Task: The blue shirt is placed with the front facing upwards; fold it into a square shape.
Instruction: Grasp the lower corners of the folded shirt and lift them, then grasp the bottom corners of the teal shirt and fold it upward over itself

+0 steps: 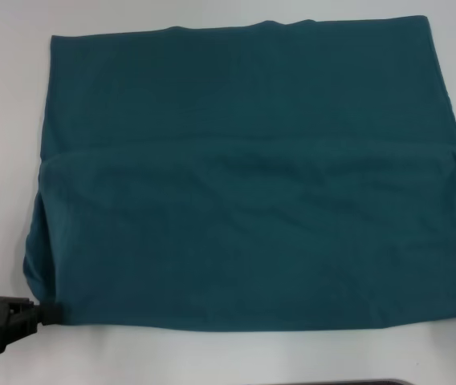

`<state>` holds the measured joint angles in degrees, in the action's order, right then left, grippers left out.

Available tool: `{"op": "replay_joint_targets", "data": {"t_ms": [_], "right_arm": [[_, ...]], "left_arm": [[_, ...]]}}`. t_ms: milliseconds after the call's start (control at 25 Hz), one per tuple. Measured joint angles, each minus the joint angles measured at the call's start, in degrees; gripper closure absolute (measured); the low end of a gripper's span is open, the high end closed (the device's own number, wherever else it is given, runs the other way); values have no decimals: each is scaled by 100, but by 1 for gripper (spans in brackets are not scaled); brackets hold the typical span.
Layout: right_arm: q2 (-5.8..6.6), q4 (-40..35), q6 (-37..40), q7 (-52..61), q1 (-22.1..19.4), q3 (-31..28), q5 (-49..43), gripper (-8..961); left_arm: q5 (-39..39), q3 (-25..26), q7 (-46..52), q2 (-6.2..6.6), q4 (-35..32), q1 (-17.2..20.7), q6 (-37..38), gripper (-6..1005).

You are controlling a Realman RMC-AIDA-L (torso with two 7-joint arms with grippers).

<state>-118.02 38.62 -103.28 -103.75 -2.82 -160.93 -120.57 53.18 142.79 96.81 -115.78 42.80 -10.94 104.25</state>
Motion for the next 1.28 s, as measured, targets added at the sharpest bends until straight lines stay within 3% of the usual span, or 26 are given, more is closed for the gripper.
{"op": "replay_joint_targets", "data": {"t_ms": [480, 720, 1040, 1280], "right_arm": [[-20, 5, -181, -67, -136, 0, 149, 934], [29, 14, -265, -63, -108, 0, 557, 933], [120, 21, -174, 133, 247, 0, 731, 934], [153, 23, 223, 387, 718, 0, 775, 934]], "left_arm": [[-10, 24, -12, 27, -8, 36, 61, 999], [21, 289, -9, 49, 32, -98, 112, 1000], [39, 685, -14, 71, 57, -535, 190, 999], [38, 905, 23, 83, 51, -1087, -130, 999]]}}
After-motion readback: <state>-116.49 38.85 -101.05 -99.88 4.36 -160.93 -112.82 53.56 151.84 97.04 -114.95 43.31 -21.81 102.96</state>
